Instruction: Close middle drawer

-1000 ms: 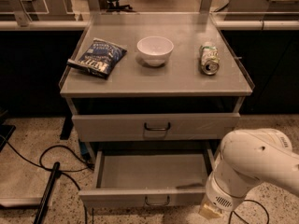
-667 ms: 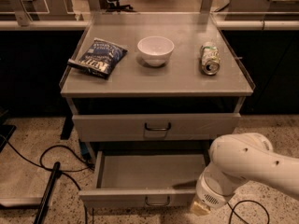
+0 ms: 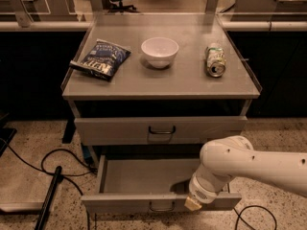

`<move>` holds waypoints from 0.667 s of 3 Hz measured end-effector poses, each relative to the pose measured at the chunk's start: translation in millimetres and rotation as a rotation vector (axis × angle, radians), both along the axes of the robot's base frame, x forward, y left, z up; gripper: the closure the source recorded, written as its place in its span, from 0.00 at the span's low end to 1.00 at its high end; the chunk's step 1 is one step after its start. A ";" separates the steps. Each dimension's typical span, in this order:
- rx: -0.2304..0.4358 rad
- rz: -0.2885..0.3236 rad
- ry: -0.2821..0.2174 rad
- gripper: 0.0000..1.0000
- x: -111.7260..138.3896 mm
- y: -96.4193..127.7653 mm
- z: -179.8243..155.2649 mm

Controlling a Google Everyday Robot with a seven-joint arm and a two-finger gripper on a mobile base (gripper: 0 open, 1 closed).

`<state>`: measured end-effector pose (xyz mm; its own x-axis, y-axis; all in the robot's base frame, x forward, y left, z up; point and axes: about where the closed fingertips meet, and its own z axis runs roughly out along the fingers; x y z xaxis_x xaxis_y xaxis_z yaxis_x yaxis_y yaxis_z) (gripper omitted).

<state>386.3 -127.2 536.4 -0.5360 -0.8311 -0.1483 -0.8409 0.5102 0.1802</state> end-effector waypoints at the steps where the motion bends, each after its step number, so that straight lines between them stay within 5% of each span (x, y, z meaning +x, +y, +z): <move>1: -0.004 -0.021 0.016 1.00 -4.1 -0.3 -14.8; 2: -0.016 -0.051 0.062 1.00 -5.7 -2.1 -58.2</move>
Offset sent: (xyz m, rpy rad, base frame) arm -0.0114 -0.0030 -0.1311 -0.0259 0.1550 -0.0943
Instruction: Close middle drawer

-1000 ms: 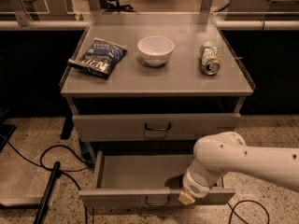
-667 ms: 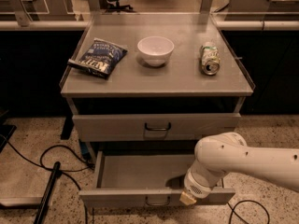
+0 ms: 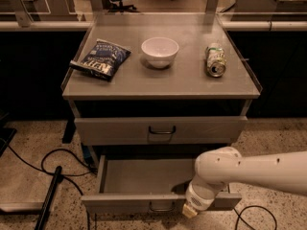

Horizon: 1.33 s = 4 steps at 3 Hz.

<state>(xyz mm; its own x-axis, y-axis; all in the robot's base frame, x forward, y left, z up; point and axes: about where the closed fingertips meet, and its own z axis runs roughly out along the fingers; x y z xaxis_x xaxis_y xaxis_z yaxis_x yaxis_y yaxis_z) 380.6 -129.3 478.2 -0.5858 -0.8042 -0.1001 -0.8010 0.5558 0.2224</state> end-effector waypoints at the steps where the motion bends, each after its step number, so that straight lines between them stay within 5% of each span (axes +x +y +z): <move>1: -0.007 -0.016 0.005 1.00 6.7 -3.5 -33.9; 4: -0.028 -0.015 -0.060 0.93 39.4 -3.8 -57.3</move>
Offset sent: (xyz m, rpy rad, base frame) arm 0.0282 -0.0048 -0.0796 -0.0373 -0.0196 -0.0320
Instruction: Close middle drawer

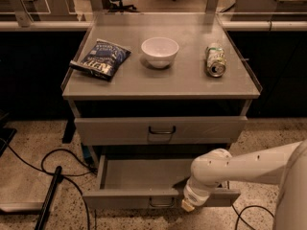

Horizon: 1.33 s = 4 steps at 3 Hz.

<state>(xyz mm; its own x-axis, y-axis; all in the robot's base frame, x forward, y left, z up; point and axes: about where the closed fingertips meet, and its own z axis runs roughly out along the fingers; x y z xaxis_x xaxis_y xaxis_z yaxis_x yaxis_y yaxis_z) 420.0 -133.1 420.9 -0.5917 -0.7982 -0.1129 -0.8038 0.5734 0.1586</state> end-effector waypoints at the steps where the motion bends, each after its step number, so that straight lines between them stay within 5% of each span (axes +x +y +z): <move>1: 0.000 0.000 0.000 0.69 0.0 0.0 0.0; 4: 0.000 0.000 0.000 0.00 -0.1 0.0 -0.1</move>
Offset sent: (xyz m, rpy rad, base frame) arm 0.0000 0.0000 0.0000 0.0000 0.0000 0.0000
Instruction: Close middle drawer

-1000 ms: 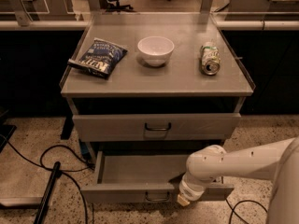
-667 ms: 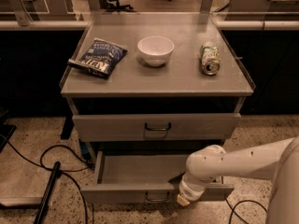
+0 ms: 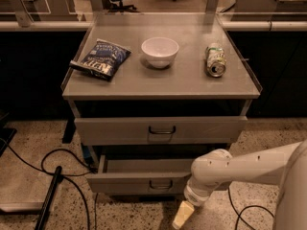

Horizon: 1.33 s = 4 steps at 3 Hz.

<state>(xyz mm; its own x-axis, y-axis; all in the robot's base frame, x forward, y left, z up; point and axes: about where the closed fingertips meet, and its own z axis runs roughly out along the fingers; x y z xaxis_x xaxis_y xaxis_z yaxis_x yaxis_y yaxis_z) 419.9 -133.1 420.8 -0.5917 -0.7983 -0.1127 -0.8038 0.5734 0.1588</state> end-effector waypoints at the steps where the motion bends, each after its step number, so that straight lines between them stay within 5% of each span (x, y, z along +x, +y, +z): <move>1: 0.000 0.000 0.000 0.00 0.0 0.0 0.0; 4: 0.000 0.000 0.000 0.65 0.0 0.0 -0.1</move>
Offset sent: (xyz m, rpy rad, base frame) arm 0.0000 0.0000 0.0000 0.0000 0.0000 0.0000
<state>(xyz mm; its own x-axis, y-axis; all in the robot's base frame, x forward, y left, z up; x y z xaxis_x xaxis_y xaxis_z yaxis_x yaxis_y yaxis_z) 419.8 -133.1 420.7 -0.5916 -0.7983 -0.1126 -0.8039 0.5733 0.1588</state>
